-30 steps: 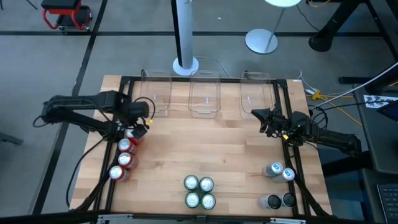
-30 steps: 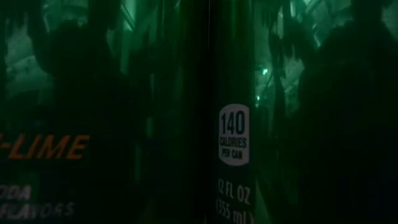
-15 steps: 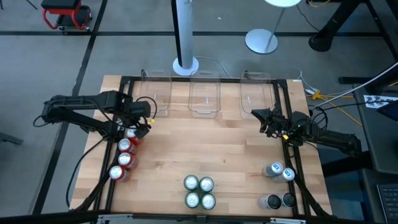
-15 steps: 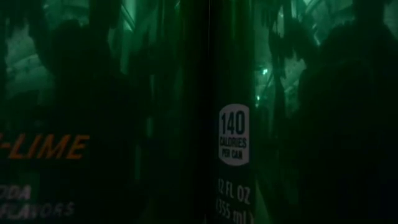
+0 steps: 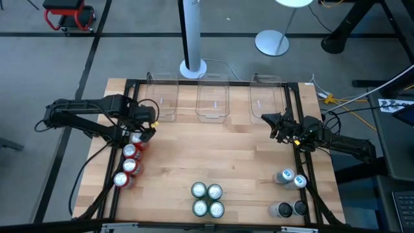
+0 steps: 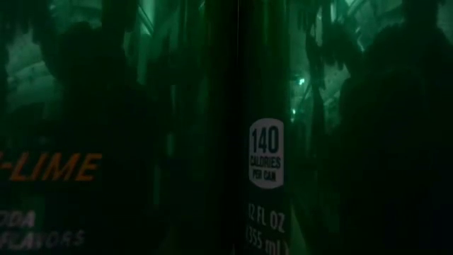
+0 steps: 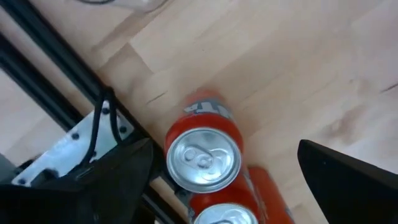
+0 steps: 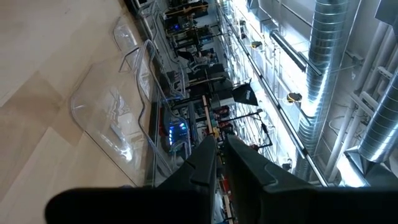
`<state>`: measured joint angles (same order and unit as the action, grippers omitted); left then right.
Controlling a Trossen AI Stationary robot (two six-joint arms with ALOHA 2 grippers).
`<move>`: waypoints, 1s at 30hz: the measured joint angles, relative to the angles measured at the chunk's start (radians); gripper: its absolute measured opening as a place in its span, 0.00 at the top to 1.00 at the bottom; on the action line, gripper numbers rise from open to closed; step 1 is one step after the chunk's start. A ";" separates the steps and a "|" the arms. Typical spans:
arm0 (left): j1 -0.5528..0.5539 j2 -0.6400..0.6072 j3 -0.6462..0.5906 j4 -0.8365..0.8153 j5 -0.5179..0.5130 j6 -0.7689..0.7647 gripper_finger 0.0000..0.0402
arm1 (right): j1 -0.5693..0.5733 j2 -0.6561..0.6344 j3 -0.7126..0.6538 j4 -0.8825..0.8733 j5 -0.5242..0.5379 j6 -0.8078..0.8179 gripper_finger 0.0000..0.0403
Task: Sort soda cans
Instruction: Put the top orange soda can into the left transparent bin
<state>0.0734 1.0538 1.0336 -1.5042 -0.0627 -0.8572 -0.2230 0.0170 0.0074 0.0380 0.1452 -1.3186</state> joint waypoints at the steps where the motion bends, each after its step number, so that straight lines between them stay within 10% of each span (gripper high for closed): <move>1: 0.000 0.000 0.000 -0.015 -0.005 0.000 0.04 | 0.000 0.000 0.000 -0.001 -0.001 0.000 0.91; 30: -0.093 -0.006 -0.201 0.107 0.018 -0.162 0.04 | 0.000 0.000 0.000 -0.003 -0.007 -0.014 0.91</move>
<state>-0.0200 1.0477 0.8323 -1.3975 -0.0451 -1.0194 -0.2230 0.0174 0.0071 0.0345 0.1383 -1.3331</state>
